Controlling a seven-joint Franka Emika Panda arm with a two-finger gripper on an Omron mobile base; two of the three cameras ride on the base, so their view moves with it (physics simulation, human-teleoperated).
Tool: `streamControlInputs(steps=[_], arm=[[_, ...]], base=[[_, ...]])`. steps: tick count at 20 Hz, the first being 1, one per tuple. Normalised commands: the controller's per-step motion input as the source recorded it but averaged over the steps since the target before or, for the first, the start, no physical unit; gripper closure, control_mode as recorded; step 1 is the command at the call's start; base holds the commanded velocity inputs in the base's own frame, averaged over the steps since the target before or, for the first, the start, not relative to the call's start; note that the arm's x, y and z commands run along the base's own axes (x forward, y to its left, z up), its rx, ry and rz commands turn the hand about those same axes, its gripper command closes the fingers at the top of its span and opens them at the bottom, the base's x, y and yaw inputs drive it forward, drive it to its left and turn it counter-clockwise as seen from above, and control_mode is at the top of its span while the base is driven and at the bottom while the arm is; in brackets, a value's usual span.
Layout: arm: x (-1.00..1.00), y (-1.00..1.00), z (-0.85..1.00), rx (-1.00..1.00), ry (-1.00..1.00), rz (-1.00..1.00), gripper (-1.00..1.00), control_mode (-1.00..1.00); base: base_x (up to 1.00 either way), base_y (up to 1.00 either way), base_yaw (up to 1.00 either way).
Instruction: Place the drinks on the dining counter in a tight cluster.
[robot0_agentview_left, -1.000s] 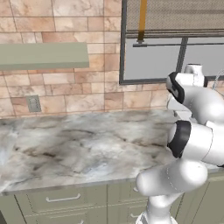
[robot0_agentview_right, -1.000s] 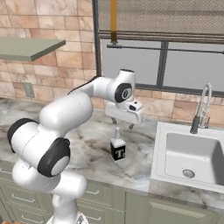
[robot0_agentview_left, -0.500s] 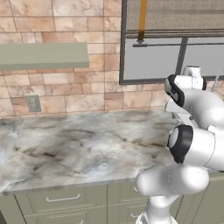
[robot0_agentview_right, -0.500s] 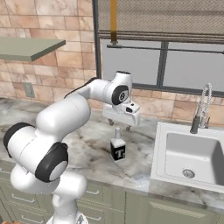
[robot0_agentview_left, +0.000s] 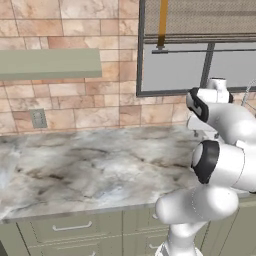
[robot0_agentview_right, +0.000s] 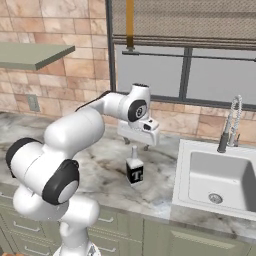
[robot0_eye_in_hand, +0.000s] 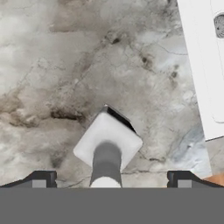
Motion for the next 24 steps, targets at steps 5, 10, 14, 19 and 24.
streamControlInputs(steps=[5,10,14,19,24], arm=[[-0.14,0.01,0.0,0.0,0.0,0.0,-1.0,-1.0],[0.0,0.15,-0.05,0.0,0.0,0.0,-1.0,-1.0],[0.0,0.21,-0.12,0.0,0.0,0.0,-1.0,-1.0],[0.0,-0.05,0.0,0.0,0.0,0.0,-1.0,-1.0],[0.0,-0.24,0.02,0.0,0.0,-0.02,-1.0,-1.0]], base=[[0.0,0.0,0.0],[0.0,0.0,0.0],[0.0,0.0,0.0],[0.0,0.0,0.0],[0.0,0.0,0.0]])
